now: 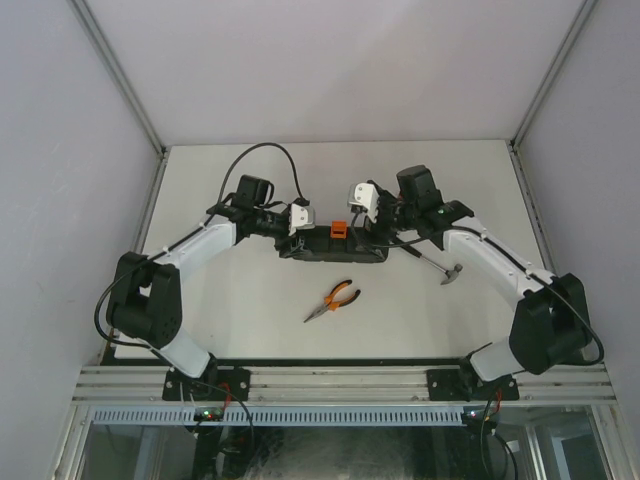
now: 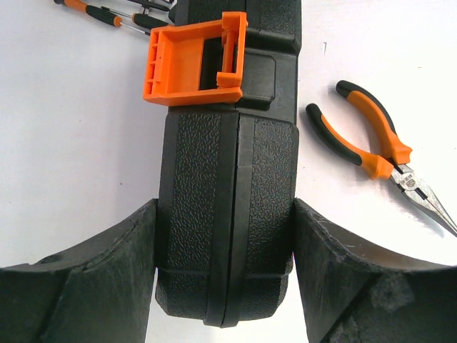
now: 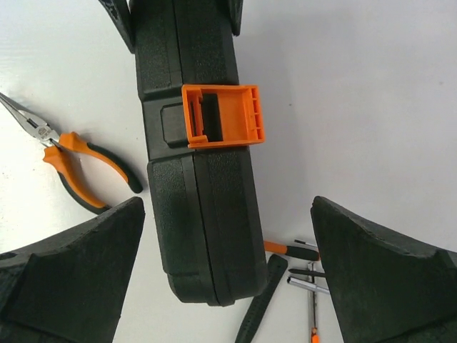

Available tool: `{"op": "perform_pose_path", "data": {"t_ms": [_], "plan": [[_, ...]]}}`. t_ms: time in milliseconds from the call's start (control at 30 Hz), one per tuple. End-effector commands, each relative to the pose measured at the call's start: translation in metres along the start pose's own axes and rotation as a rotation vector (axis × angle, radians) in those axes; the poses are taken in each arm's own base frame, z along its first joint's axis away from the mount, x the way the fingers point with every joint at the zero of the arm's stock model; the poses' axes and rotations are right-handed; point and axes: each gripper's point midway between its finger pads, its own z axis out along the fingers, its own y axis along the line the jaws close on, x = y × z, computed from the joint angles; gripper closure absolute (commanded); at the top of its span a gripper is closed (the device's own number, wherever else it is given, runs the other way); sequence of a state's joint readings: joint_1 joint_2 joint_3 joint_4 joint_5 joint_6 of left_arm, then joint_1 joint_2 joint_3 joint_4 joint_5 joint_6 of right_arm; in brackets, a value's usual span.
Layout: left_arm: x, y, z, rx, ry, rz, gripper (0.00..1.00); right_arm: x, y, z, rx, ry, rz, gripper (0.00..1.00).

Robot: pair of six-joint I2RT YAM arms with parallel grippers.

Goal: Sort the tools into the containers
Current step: Open the storage box at the center of the board.

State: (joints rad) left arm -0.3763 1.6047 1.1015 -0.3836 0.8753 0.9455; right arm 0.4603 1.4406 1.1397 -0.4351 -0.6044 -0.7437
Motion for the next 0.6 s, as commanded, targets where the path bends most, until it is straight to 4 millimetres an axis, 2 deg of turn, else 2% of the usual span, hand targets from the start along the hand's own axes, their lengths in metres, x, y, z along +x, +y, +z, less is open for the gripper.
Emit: {"op": "perform_pose_path", "data": {"t_ms": [0,167,200,367,567], "plan": [[-0.019,0.008,-0.003,0.012,-0.040,0.018,1.00,-0.002,-0.001,0.010,-0.022,0.026,-0.034,0.00],[-0.018,0.008,-0.003,0.012,-0.038,0.018,1.00,0.015,0.002,0.028,-0.061,0.106,-0.045,0.00],[-0.019,0.008,-0.003,0.011,-0.038,0.018,1.00,0.009,-0.004,0.029,-0.052,0.102,-0.064,0.00],[-0.018,0.008,-0.003,0.010,-0.037,0.018,1.00,0.021,-0.002,0.042,-0.086,0.152,-0.061,0.02],[-0.020,0.008,-0.004,0.009,-0.038,0.023,1.00,0.032,0.001,0.052,-0.107,0.203,-0.056,0.17]]}}
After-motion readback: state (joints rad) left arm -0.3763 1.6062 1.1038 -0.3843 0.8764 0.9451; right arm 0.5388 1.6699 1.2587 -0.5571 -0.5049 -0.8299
